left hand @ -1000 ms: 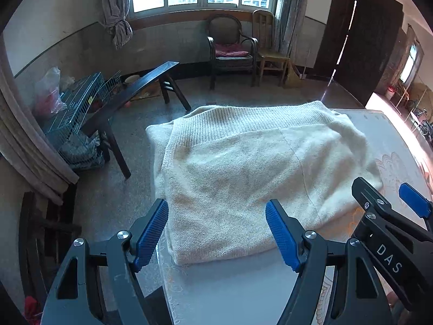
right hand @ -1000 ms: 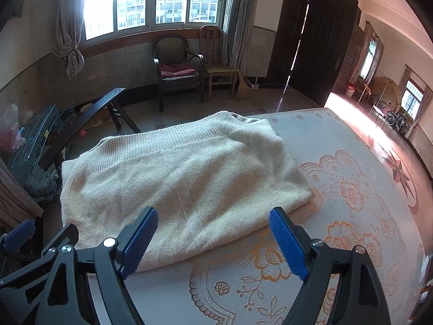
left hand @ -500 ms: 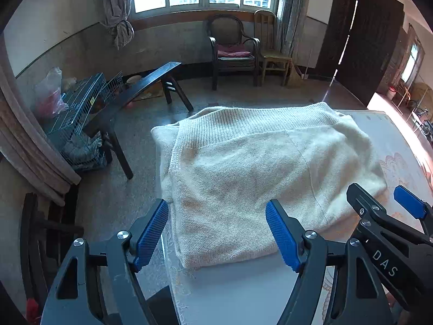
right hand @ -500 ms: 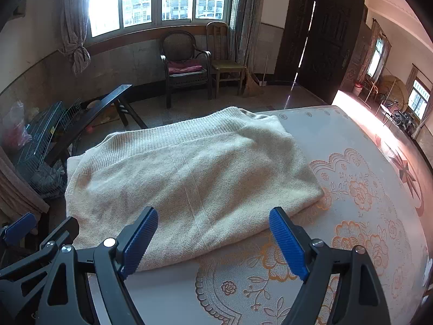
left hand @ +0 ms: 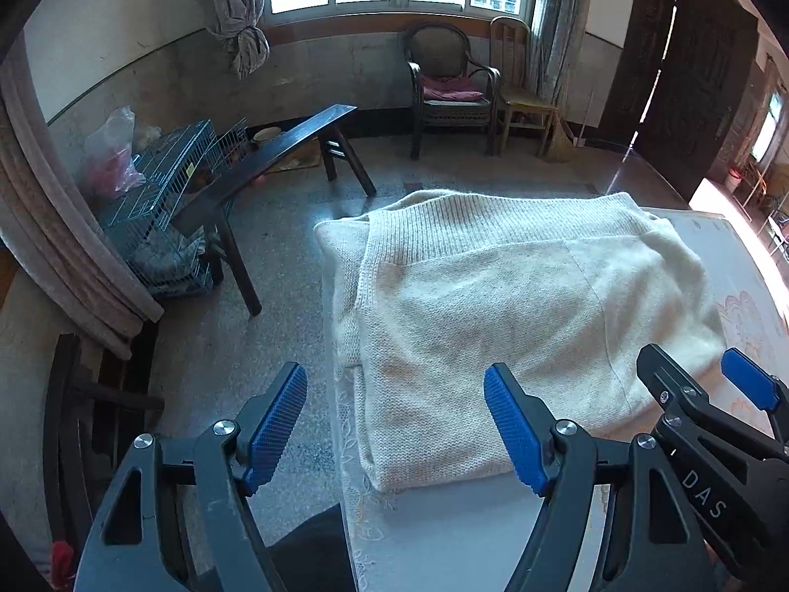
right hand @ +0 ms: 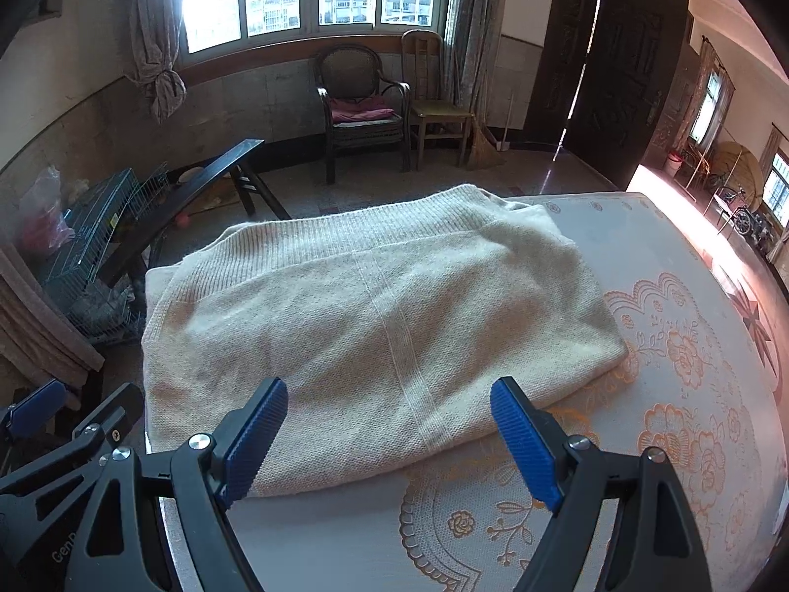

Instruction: Fold clothes

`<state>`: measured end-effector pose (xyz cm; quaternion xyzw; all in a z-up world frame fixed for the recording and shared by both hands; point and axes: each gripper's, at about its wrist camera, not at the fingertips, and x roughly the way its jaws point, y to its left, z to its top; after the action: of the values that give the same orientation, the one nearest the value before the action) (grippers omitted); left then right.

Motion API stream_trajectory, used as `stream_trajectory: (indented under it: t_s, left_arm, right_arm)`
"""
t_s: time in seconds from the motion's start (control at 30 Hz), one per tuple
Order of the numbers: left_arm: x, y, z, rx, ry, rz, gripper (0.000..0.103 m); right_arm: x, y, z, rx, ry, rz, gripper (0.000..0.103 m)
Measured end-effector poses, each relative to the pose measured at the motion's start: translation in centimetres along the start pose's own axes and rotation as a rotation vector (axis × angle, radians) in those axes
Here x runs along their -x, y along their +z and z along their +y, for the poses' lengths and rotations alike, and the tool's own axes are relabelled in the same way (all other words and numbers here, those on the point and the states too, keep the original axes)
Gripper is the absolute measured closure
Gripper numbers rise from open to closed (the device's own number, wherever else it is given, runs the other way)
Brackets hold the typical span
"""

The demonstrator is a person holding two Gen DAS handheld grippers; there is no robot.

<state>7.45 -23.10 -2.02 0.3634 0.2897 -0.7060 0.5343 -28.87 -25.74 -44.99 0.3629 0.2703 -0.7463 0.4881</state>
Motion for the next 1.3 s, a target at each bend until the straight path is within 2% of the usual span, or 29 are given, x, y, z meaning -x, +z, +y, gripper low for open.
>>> stream_trajectory:
  t_s: [0.57, 0.97, 1.3]
  left_arm:
    - [0.13, 0.15, -0.35, -0.083, 0.052, -0.010, 0.027]
    - [-0.17, 0.31, -0.12, -0.065, -0.026, 0.007, 0.027]
    - [-0.66, 0.26, -0.20, -0.074, -0.007, 0.026, 0.027]
  right_arm:
    - [0.15, 0.09, 0.36, -0.003, -0.002, -0.007, 0.017]
    - [0.46, 0.27, 0.25, -0.016, -0.002, -0.021, 0.017]
    - [0.23, 0.20, 0.36, -0.015, -0.002, -0.016, 0.017]
